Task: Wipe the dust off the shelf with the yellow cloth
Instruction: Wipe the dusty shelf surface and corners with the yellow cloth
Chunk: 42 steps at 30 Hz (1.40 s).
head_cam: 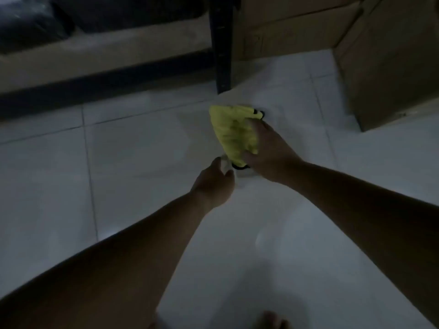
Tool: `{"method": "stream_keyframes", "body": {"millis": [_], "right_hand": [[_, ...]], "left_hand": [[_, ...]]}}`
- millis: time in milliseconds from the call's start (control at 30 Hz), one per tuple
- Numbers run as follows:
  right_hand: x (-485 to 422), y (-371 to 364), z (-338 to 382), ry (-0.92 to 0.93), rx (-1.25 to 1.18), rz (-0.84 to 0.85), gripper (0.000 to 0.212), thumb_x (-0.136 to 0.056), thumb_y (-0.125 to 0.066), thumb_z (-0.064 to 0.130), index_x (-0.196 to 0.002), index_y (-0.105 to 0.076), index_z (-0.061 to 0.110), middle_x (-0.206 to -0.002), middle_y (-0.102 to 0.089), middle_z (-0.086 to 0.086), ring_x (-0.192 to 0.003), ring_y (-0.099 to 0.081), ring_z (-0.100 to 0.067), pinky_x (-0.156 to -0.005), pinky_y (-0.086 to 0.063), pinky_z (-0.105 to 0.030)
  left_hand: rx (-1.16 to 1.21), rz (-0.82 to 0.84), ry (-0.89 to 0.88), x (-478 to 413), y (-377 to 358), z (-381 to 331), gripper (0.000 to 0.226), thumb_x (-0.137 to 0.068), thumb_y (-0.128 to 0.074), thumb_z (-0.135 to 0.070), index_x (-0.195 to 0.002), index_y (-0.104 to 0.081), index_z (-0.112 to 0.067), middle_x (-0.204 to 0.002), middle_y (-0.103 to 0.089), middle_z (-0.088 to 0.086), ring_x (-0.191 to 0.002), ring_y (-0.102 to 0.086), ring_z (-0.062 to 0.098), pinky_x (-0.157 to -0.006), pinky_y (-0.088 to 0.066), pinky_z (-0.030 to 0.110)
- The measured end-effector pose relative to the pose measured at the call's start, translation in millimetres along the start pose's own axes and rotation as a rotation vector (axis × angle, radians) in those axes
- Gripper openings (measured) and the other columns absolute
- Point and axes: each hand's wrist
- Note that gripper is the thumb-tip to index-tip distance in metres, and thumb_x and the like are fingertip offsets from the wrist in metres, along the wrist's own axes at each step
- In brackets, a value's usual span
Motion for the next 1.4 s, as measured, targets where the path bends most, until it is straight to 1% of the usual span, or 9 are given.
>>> {"method": "stream_keyframes", "body": {"millis": [133,367,533,600,700,767,933,1233,1400], "right_hand": [[-21.2,-16.1,7.6,-0.139,-0.03,0.05,0.079,-0.093,-0.054,0.036,-0.155,-0.01,0.014,-0.16,-0.019,-0.009,-0.144,-0.027,-0.033,-0.112,-0.035,-0.05],[-19.9,-37.9,10.9,-0.206,-0.024,-0.067,0.045,-0.097,-0.047,0.037,-0.134,-0.045,0.011,-0.122,-0.059,-0.013,-0.108,-0.058,-0.031,-0.082,-0.048,-0.036],[-9.5,-26.7,13.5,-0.277,-0.201,-0.201,0.015,-0.098,-0.046,0.03,-0.095,-0.045,0.015,-0.074,-0.046,0.006,-0.068,-0.048,-0.014,-0.051,-0.03,-0.023],[2.9,-12.5,21.2,-0.292,-0.322,-0.289,0.015,-0.098,-0.046,0.028,-0.091,-0.045,0.015,-0.07,-0.044,0.005,-0.061,-0.044,-0.01,-0.048,-0.032,-0.023],[35.3,22.0,42.6,-0.34,-0.479,-0.327,0.016,-0.096,-0.046,0.028,-0.084,-0.048,0.018,-0.07,-0.046,0.001,-0.059,-0.045,-0.012,-0.04,-0.036,-0.013],[65.3,51.6,63.6,-0.41,-0.571,-0.308,0.018,-0.095,-0.047,0.028,-0.089,-0.053,0.012,-0.077,-0.052,-0.005,-0.066,-0.051,-0.017,-0.05,-0.042,-0.021],[158.7,141.0,161.8,-0.532,-0.884,-0.201,0.025,-0.097,-0.048,0.028,-0.103,-0.065,0.01,-0.098,-0.07,-0.021,-0.091,-0.067,-0.037,-0.083,-0.052,-0.045],[301.2,366.9,432.9,-0.423,-1.264,-0.133,0.032,-0.098,-0.043,0.035,-0.116,-0.067,0.023,-0.102,-0.076,0.003,-0.089,-0.072,-0.022,-0.078,-0.054,-0.034],[354.1,465.4,545.5,-0.178,-1.066,-0.133,0.028,-0.095,-0.049,0.041,-0.121,-0.06,0.039,-0.108,-0.074,0.006,-0.095,-0.072,-0.022,-0.083,-0.055,-0.04]], "left_hand": [[0.092,0.093,-0.047,-7.7,-1.1,0.8,0.047,-0.114,-0.033,-0.027,-0.161,-0.034,-0.032,-0.096,-0.074,0.0,-0.074,-0.067,0.011,-0.044,-0.043,0.01],[0.24,0.086,-0.014,-8.5,-2.4,-0.3,0.04,-0.112,-0.034,-0.013,-0.145,-0.055,-0.02,-0.095,-0.073,0.002,-0.073,-0.066,0.011,-0.042,-0.04,0.008],[0.259,0.096,0.065,0.9,-0.2,-0.4,0.047,-0.112,-0.035,-0.012,-0.158,-0.042,-0.019,-0.107,-0.074,0.006,-0.073,-0.07,0.011,-0.041,-0.041,0.009],[0.236,0.145,0.114,9.1,4.3,-7.2,0.053,-0.113,-0.035,-0.018,-0.166,-0.028,-0.02,-0.139,-0.065,0.012,-0.081,-0.072,0.014,-0.05,-0.05,0.011],[0.141,0.13,0.125,37.0,24.6,-19.9,0.061,-0.114,-0.036,-0.03,-0.17,-0.012,-0.022,-0.166,-0.04,0.012,-0.123,-0.067,0.027,-0.101,-0.056,0.034],[0.009,0.113,0.039,70.3,50.4,-29.2,0.065,-0.113,-0.038,-0.036,-0.17,-0.008,-0.024,-0.168,-0.037,0.008,-0.141,-0.053,0.03,-0.11,-0.048,0.037],[-0.03,0.075,-0.135,199.1,139.9,-75.3,0.07,-0.109,-0.051,-0.04,-0.168,-0.012,-0.039,-0.167,-0.039,-0.011,-0.13,-0.051,0.008,-0.075,-0.043,0.008],[-0.089,-0.268,-0.451,521.9,340.8,-244.5,0.053,-0.108,-0.053,-0.041,-0.155,-0.031,-0.053,-0.157,-0.038,-0.029,-0.143,-0.036,-0.01,-0.107,-0.031,0.008],[-0.197,-0.526,-0.737,655.9,429.8,-314.5,0.047,-0.109,-0.055,-0.031,-0.144,-0.037,-0.057,-0.148,-0.028,-0.046,-0.132,-0.03,-0.031,-0.098,-0.027,-0.007]]}}
Point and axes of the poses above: each hand's wrist, its own x-axis away from the middle knuckle, its own y-axis out of the back of the hand, z = x × y
